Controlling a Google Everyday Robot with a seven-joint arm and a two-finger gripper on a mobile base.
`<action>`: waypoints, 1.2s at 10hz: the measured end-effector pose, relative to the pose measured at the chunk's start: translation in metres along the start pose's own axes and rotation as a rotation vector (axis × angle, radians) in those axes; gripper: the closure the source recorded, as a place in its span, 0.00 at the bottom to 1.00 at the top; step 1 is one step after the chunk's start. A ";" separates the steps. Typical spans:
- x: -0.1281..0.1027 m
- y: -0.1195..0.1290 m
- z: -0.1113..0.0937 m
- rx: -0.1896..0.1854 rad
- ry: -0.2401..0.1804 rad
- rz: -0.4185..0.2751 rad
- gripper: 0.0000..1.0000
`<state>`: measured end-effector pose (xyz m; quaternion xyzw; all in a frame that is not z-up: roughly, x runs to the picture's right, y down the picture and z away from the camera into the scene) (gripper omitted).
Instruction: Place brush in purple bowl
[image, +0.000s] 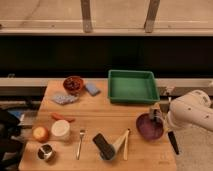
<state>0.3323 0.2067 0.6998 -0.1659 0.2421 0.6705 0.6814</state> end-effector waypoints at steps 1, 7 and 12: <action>0.003 0.002 0.000 -0.005 0.003 -0.014 1.00; 0.017 0.015 0.011 -0.055 0.046 -0.082 1.00; 0.009 0.031 0.030 -0.104 0.075 -0.112 0.58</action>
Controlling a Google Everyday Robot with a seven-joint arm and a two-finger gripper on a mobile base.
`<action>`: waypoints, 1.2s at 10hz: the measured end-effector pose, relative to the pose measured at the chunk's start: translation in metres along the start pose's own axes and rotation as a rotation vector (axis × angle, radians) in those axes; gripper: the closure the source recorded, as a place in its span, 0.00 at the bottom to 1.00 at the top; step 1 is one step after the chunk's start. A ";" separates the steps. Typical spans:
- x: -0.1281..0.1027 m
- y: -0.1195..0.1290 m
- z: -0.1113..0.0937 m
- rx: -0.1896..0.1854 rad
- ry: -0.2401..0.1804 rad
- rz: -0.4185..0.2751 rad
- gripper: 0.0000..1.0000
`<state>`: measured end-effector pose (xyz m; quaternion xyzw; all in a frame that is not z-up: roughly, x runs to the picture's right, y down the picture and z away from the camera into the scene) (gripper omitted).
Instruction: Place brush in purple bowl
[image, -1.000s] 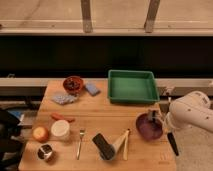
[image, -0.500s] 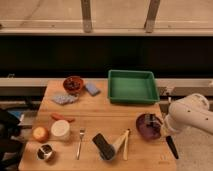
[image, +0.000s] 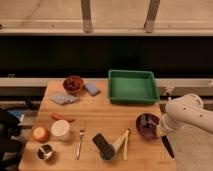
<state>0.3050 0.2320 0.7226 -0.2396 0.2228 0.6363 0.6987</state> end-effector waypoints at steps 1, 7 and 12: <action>-0.002 0.001 0.001 -0.004 0.002 -0.004 0.47; -0.004 -0.001 0.005 -0.015 0.010 0.003 0.21; -0.018 0.000 -0.017 -0.020 -0.078 0.008 0.21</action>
